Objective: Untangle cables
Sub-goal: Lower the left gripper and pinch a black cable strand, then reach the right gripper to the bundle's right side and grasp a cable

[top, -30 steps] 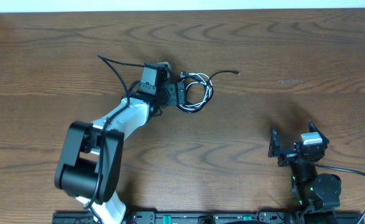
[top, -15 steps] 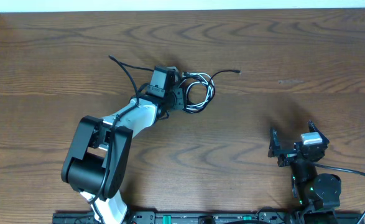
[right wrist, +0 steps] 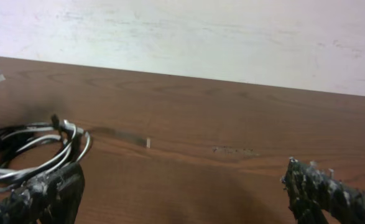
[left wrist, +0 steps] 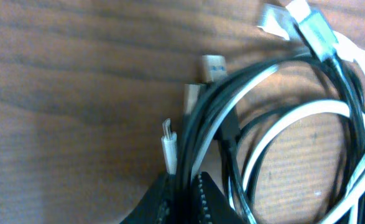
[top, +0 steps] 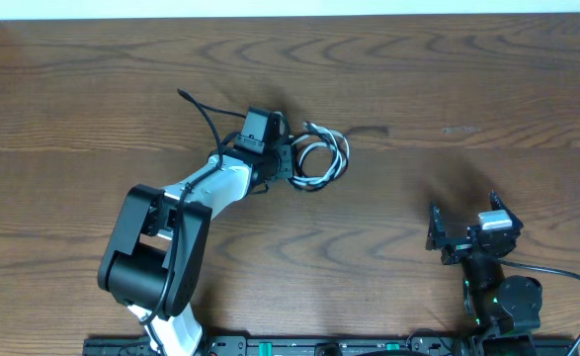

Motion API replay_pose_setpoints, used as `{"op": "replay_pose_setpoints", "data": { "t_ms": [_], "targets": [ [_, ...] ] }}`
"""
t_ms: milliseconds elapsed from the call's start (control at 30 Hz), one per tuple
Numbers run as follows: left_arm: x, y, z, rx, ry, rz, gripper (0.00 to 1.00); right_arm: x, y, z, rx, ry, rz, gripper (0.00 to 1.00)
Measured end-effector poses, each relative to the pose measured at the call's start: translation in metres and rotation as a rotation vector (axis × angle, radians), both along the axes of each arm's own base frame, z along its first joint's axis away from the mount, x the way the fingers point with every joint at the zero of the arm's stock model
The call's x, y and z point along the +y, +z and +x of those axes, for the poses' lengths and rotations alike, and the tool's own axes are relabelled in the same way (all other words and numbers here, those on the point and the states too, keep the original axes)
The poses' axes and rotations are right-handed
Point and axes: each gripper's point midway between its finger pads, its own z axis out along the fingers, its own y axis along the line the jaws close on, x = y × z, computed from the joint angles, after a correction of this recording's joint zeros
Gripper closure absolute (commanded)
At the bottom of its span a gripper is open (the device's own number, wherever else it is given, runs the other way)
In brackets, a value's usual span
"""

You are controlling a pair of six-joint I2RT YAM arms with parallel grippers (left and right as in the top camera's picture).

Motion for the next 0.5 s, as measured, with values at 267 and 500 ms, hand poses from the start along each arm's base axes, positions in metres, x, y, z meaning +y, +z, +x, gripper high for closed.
{"op": "replay_pose_setpoints", "data": {
  "t_ms": [267,500],
  "targets": [
    [-0.016,-0.002,-0.030,0.125,-0.065,-0.053,0.91,0.000,0.000,0.000,0.000,0.000,0.000,0.01],
    [-0.017,-0.002,-0.047,0.199,-0.081,-0.066,0.91,0.000,0.000,0.000,0.000,0.000,0.000,0.01]
  ]
}}
